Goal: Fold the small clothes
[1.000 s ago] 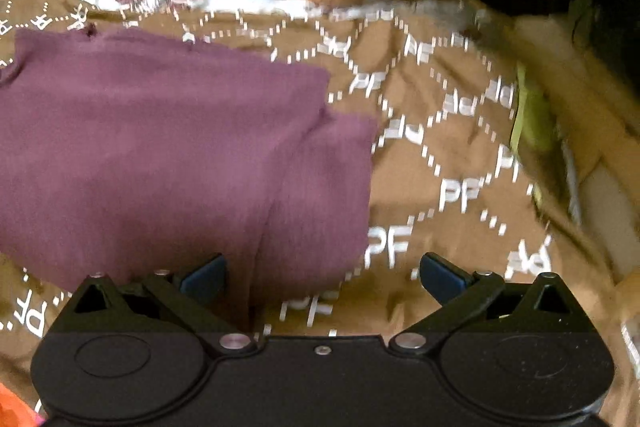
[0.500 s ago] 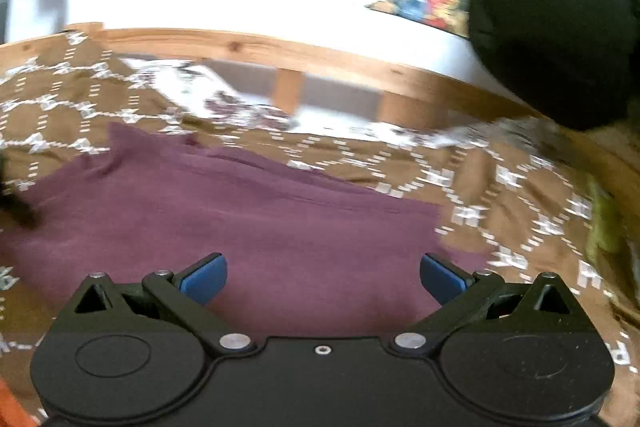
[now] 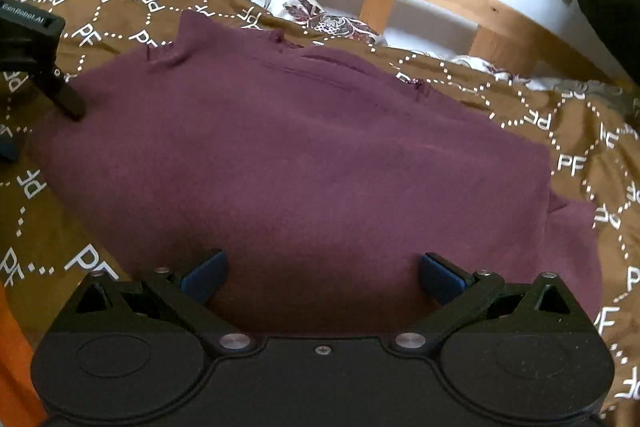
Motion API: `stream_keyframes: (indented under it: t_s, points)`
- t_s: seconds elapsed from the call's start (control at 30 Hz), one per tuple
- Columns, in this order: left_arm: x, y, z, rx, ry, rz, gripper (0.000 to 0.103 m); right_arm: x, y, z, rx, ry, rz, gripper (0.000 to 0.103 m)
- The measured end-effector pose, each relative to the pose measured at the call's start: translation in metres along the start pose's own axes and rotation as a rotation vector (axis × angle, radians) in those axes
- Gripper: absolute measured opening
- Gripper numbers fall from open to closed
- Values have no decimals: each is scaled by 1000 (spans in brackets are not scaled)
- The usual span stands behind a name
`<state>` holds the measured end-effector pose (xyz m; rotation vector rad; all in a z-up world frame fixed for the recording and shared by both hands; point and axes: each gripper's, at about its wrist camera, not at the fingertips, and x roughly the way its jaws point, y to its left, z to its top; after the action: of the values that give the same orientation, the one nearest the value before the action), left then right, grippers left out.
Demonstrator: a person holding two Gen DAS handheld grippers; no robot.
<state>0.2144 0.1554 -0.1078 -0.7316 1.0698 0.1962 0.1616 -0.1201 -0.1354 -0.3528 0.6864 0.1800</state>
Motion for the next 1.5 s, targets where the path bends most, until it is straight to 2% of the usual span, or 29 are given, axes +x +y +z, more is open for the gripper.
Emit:
stream_keyframes:
  t_s: [0.13,0.23,0.33,0.5,0.73,1.13,1.33,1.4,1.5]
  points:
    - [-2,2,6,-38,-41,-27,102,-2,-2,-1,10,4,14,102]
    - [-2,0,6,-29,-67,-46,102,-1,-3,-2,21,2,20,102]
    - [-4,-7,3,38,-98,-49,102,-1,-4,-2,26,2,25,102]
    - [1,-26,1,162,-157,10,102,-1,-7,-3,43,0,35,102]
    - [5,-31,-5,234,-133,17,102,-1,-8,-3,46,-1,39,102]
    - [15,-29,-4,224,-89,11,102,-2,-8,-3,39,-3,37,102]
    - [18,-31,-2,252,-61,19,102,-3,-7,-3,36,-5,34,102]
    - [18,-31,-2,251,-55,23,98,-3,-6,-2,33,-5,32,102]
    - [18,-32,-2,255,-55,20,87,-5,-4,0,21,-3,25,102]
